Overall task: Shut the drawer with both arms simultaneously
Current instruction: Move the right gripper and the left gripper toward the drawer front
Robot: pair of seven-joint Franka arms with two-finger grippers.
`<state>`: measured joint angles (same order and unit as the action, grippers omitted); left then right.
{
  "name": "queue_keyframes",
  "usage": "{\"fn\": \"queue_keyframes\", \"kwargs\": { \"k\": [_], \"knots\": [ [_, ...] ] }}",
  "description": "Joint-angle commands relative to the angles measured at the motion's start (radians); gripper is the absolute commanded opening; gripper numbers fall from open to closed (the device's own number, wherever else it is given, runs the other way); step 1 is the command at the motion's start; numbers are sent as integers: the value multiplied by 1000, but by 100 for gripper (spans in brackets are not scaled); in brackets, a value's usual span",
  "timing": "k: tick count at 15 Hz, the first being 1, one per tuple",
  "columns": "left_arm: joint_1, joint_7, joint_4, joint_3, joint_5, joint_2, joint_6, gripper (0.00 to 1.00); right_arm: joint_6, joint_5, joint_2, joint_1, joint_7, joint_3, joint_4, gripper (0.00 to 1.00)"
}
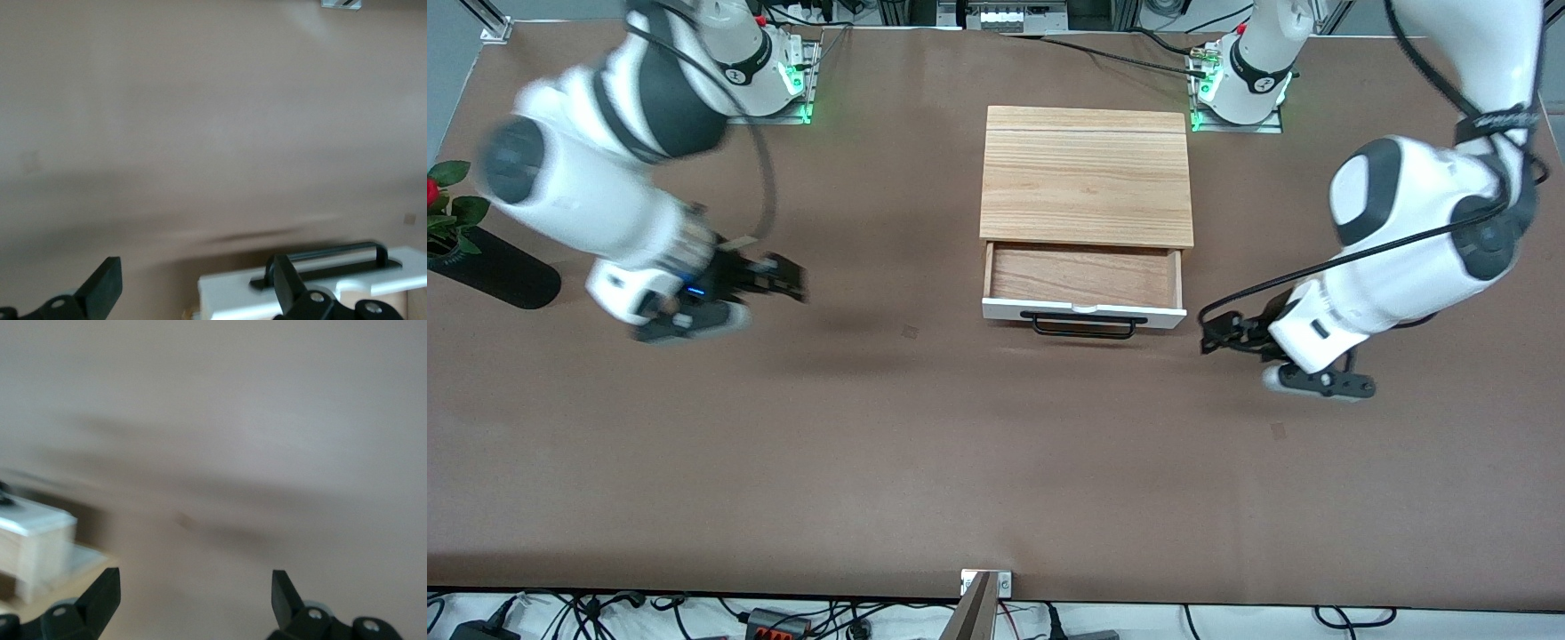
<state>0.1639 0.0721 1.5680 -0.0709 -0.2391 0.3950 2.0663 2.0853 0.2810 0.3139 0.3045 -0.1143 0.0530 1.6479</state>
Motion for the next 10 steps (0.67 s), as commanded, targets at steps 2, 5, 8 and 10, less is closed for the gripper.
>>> {"fn": "queue_keyframes", "kwargs": {
  "k": [2,5,8,10],
  "knots": [
    [58,11,-28,6,-19,93,164,100,223,110,146,128,-90,-10,-39,100],
    [81,5,15,6,-61,125,238,100,226,173,209,139,-100,-2,-91,100],
    [88,-2,49,5,-109,136,238,100,230,288,295,146,-105,1,-192,100],
    [83,5,85,-30,-123,134,236,100,236,297,323,172,-131,1,-204,100]
  ]
}}
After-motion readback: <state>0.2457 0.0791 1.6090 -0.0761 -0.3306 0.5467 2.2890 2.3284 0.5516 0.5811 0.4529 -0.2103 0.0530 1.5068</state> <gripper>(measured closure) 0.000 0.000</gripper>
